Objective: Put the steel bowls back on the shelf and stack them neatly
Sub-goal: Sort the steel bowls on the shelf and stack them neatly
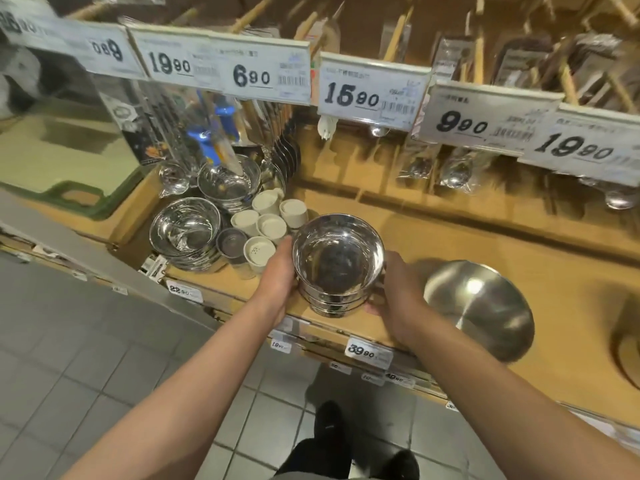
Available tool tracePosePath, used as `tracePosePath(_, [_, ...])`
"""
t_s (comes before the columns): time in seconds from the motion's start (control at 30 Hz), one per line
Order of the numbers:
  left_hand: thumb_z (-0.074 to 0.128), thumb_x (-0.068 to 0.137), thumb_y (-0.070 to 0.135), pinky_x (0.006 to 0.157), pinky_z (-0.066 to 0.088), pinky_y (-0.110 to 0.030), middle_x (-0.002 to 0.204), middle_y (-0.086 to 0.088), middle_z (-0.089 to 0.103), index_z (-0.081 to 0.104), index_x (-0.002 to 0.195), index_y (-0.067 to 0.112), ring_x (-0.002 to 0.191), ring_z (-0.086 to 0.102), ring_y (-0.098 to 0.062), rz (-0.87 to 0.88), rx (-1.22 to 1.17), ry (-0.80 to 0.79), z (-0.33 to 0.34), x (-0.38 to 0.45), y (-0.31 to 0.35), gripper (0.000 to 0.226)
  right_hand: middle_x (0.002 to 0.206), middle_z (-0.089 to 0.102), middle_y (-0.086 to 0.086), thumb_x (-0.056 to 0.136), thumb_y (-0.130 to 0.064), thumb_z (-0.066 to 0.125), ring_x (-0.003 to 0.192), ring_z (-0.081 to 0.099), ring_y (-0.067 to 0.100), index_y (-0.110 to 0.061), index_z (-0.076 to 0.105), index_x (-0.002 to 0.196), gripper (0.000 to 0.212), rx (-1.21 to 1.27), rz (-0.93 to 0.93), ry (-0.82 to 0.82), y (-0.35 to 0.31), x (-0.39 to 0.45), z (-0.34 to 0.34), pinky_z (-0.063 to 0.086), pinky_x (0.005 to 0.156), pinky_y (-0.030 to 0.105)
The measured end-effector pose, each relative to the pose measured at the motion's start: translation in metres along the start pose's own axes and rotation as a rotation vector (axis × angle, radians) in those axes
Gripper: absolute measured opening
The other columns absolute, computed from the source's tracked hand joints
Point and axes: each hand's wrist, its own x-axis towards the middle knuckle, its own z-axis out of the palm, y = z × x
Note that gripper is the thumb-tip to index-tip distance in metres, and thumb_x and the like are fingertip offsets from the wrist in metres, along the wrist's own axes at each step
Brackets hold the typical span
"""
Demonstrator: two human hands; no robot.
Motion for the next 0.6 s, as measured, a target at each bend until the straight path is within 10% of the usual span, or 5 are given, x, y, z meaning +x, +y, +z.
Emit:
tracePosePath(0.27, [0.031, 0.104, 0.043, 0.073, 0.048, -0.032, 0.084, 0.016, 0.078, 0.074, 0.074, 0.051, 0.075, 0.071, 0.002, 0.020, -0.020, -0.072, 0.005, 0.002, 0.005, 0.053, 0.072, 0.059, -0.007, 0.089, -0.046, 0.044, 0.079, 0.048, 0.015, -0.030, 0.058, 0.083, 0.022, 0.037, -0.006, 0.063, 0.001, 0.003, 0.003, 0.037, 0.063, 0.030])
tracePosePath(0.47, [0.032, 0.106, 0.041, 0.053, 0.053, -0.017, 0.079, 0.014, 0.078, 0.079, 0.079, 0.034, 0.067, 0.070, 0.005, 0.020, -0.102, -0.109, 0.012, 0.010, 0.009, 0.055, 0.081, 0.062, -0.005, 0.077, -0.051, 0.047, 0.079, 0.051, 0.014, -0.029, 0.059, 0.086, 0.026, 0.082, -0.013, 0.062, -0.010, 0.006, 0.008, 0.041, 0.069, 0.031])
tracePosePath(0.6, [0.032, 0.106, 0.039, 0.068, 0.048, -0.026, 0.078, 0.018, 0.077, 0.075, 0.086, 0.033, 0.067, 0.069, 0.009, 0.063, -0.092, -0.099, 0.016, 0.018, 0.014, 0.048, 0.075, 0.065, -0.007, 0.090, -0.040, 0.046, 0.079, 0.054, 0.013, -0.027, 0.059, 0.082, 0.020, 0.105, -0.058, 0.057, -0.017, 0.013, 0.006, 0.043, 0.069, 0.030])
